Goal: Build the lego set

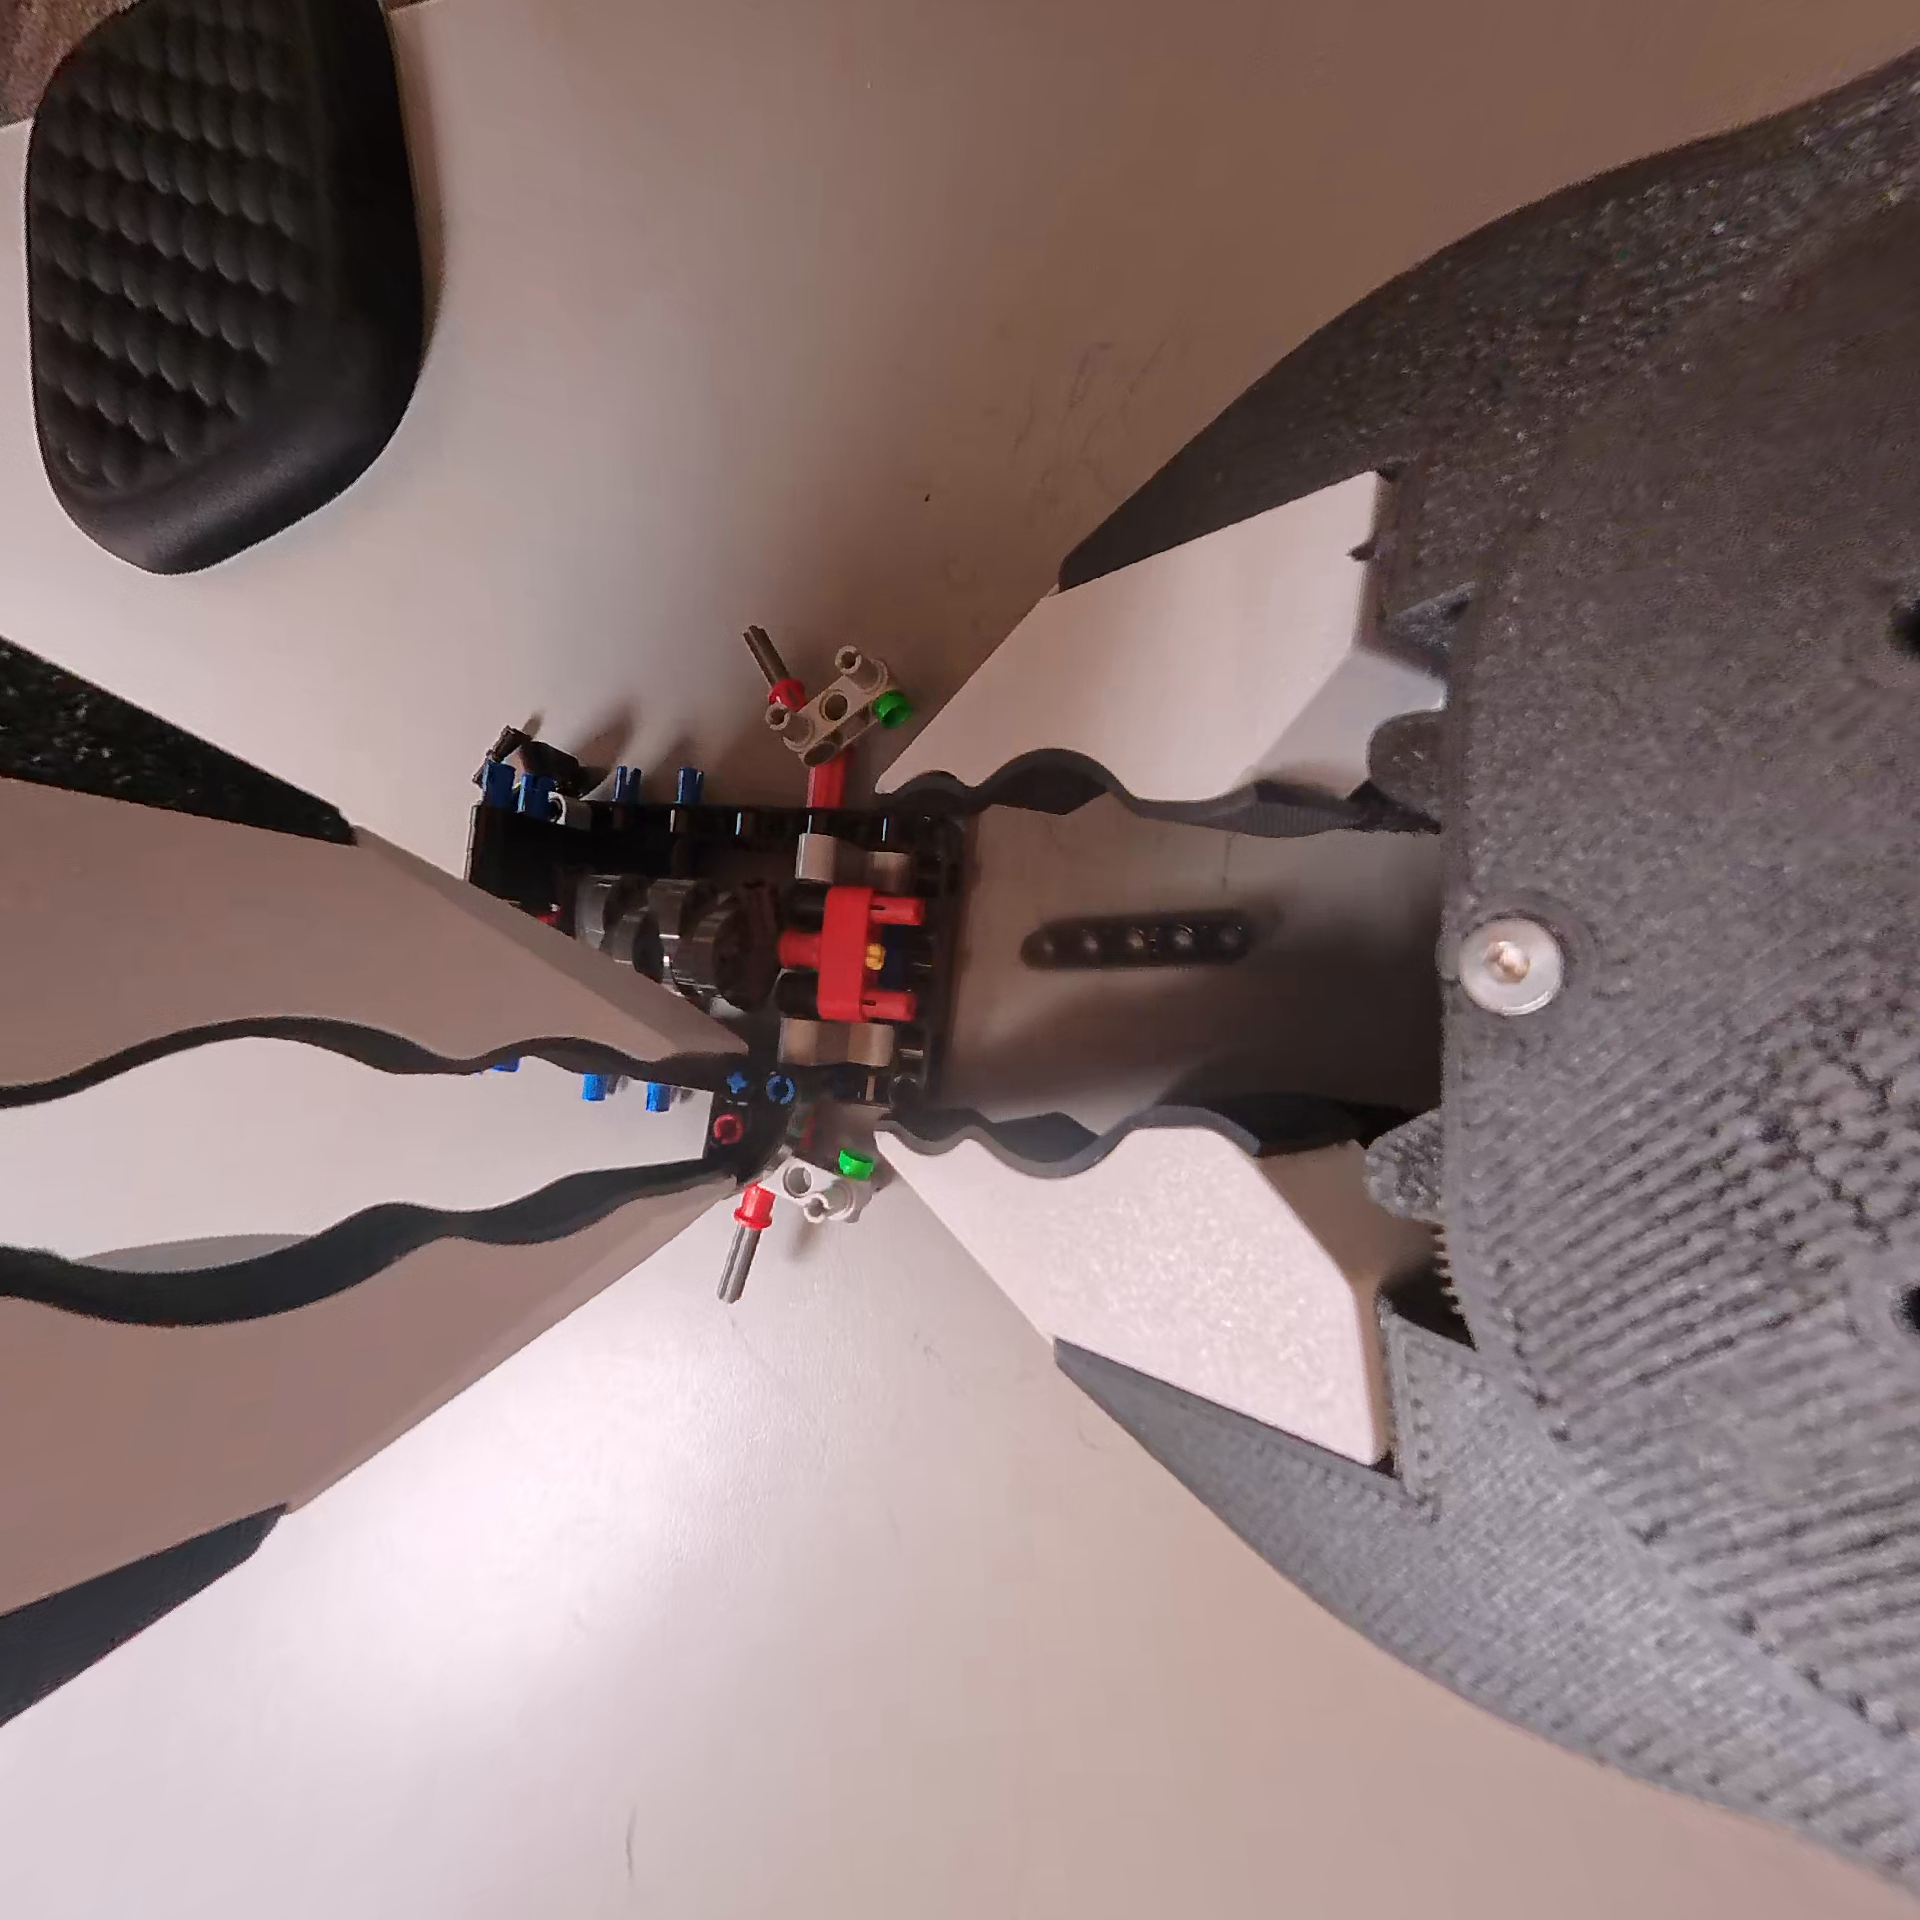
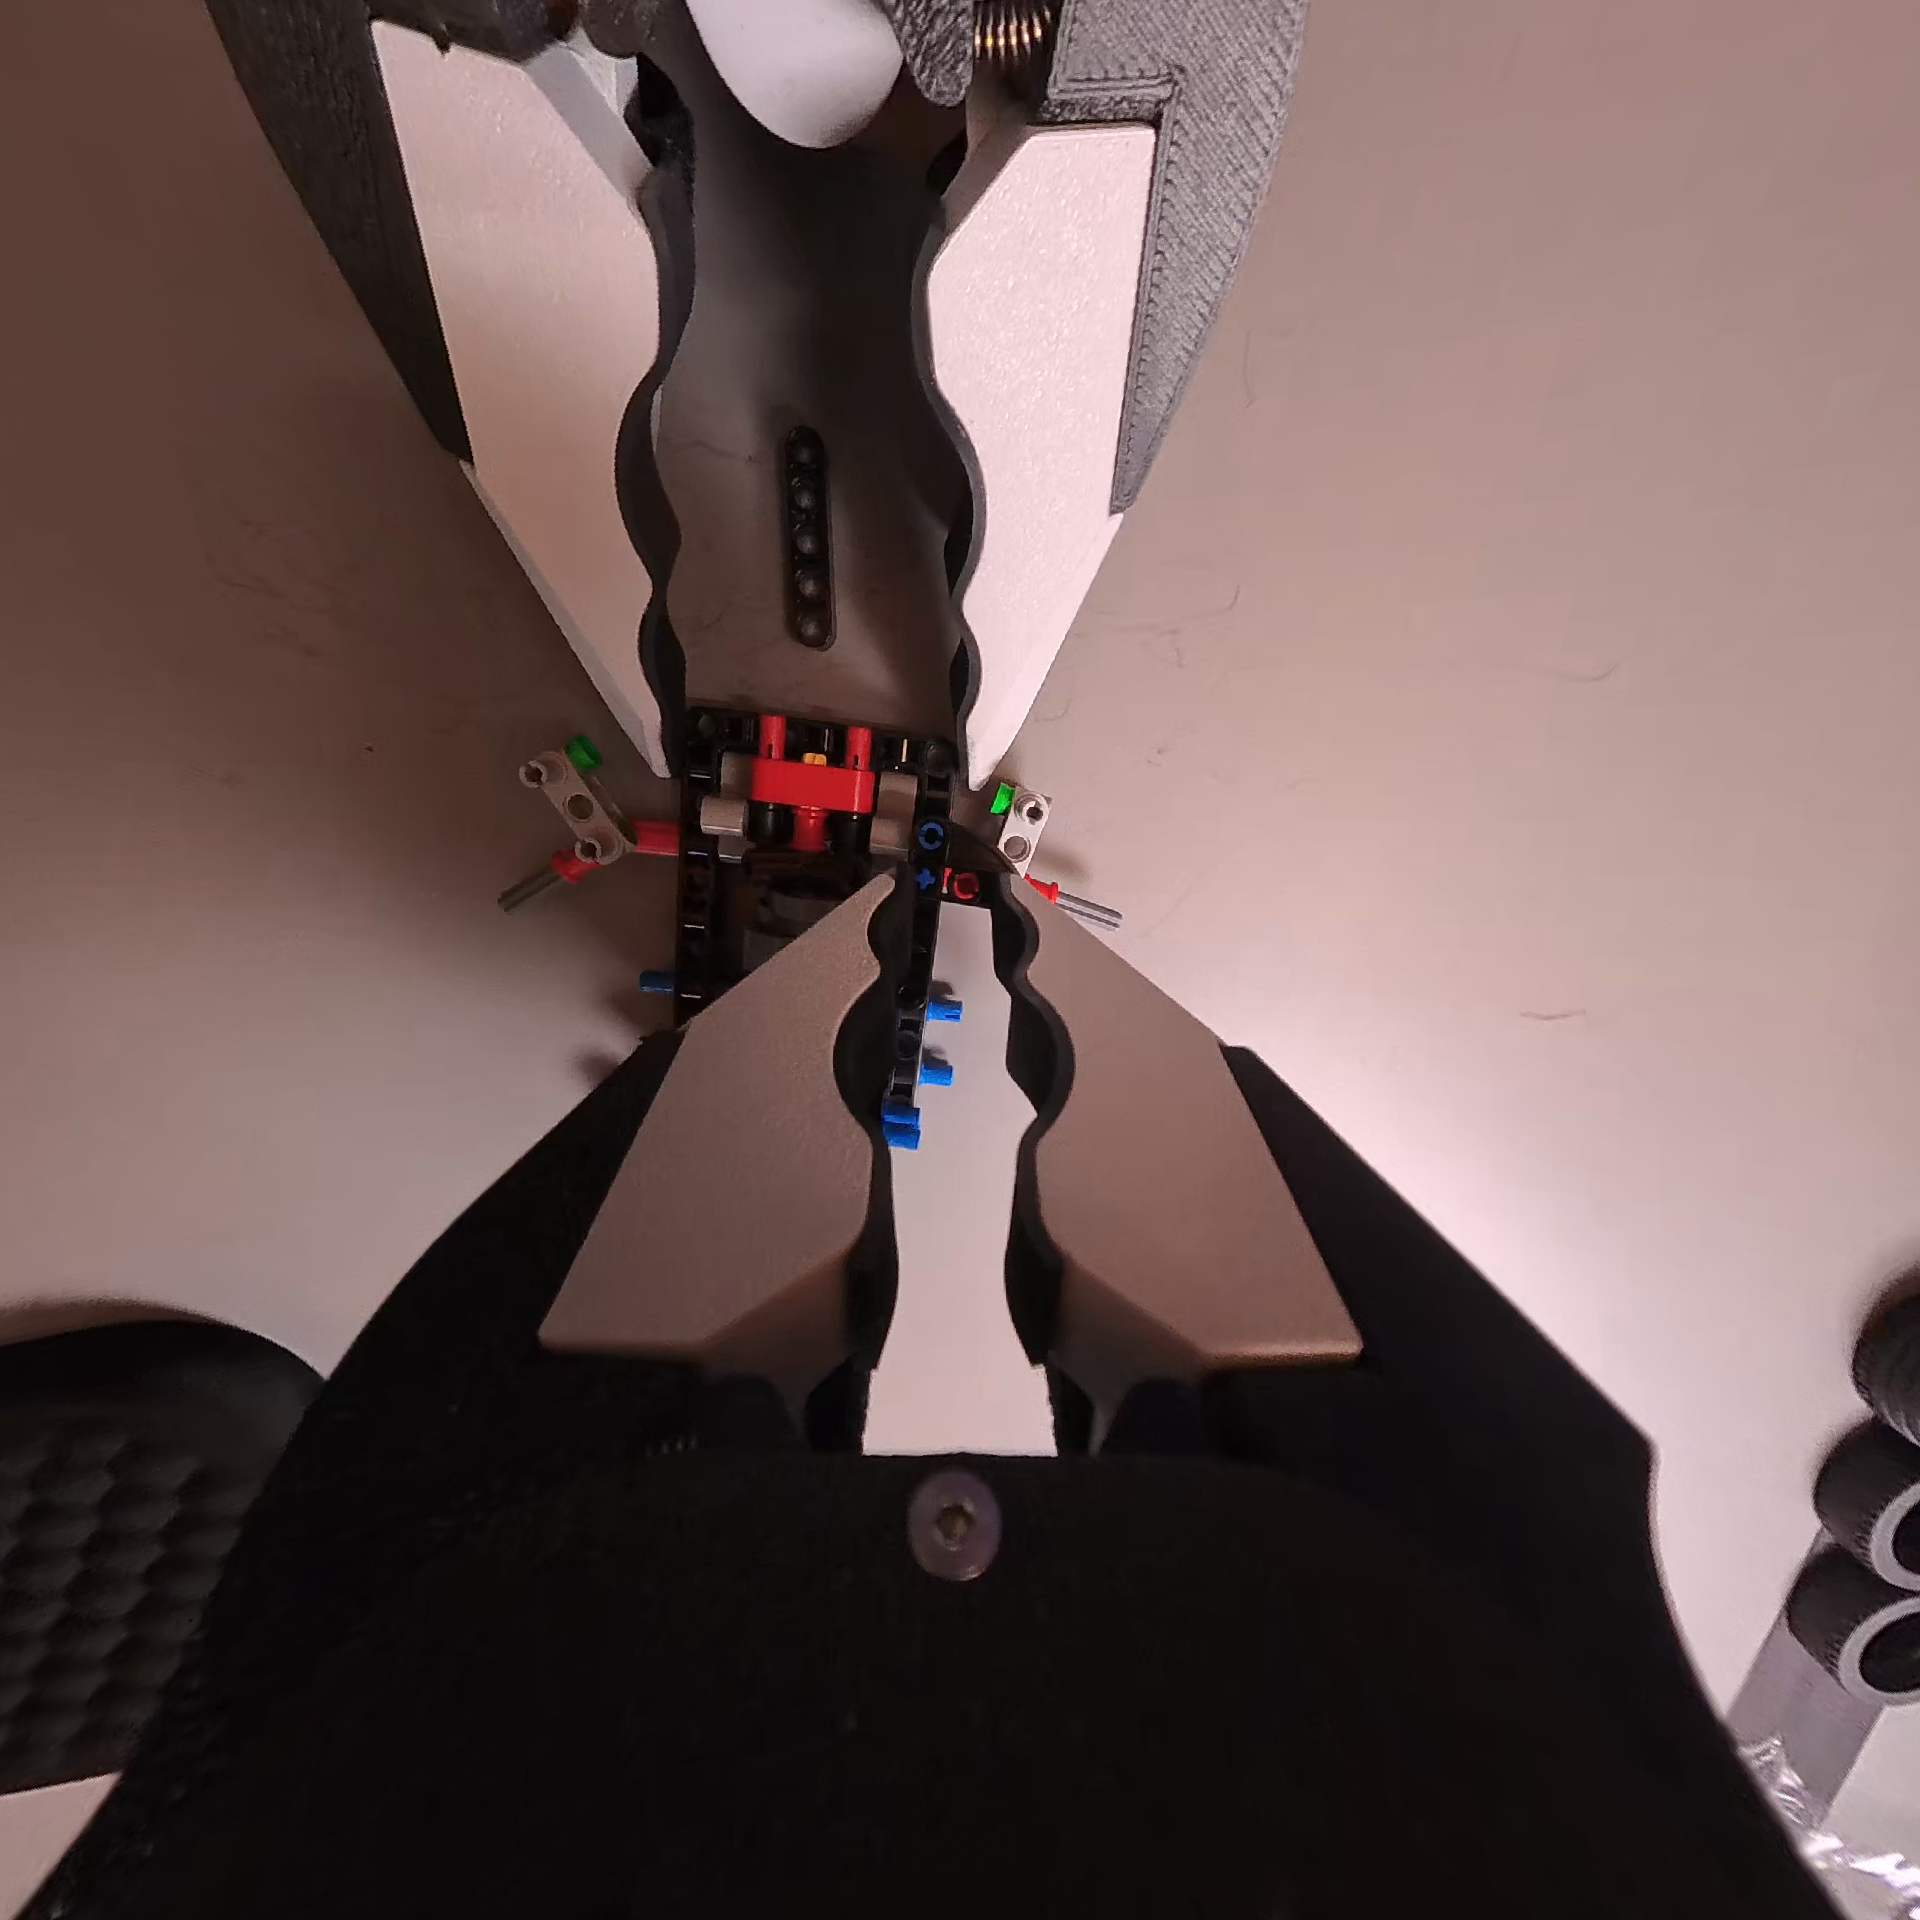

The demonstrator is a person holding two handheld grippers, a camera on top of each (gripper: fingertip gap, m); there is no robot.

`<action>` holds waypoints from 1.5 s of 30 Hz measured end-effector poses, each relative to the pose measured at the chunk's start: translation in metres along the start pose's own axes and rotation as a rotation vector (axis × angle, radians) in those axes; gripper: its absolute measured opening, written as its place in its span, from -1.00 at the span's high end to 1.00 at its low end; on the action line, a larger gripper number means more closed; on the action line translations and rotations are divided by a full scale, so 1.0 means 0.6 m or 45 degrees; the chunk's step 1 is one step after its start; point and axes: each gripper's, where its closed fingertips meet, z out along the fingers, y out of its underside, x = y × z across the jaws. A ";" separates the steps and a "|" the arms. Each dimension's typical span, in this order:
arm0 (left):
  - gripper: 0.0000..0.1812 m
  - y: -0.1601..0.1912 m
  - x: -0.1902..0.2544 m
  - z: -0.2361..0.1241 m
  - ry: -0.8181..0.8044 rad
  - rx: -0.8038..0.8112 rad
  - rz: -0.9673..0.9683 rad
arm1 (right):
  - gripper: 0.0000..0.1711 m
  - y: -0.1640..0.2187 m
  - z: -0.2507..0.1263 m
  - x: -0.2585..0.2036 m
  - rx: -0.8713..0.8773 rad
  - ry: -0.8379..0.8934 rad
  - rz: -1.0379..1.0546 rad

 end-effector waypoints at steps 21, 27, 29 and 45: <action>0.38 -0.001 0.001 0.000 -0.006 0.006 0.016 | 0.66 0.012 -0.019 -0.001 0.176 0.001 0.090; 0.38 -0.001 0.001 0.001 -0.008 0.008 0.027 | 0.66 0.002 -0.010 0.003 0.263 0.036 0.215; 0.38 -0.002 0.001 0.001 -0.015 0.009 0.034 | 0.65 0.005 -0.004 0.003 0.227 0.026 0.204; 0.38 -0.001 0.006 0.001 0.013 0.004 0.036 | 0.75 0.006 0.013 -0.002 0.130 -0.036 0.056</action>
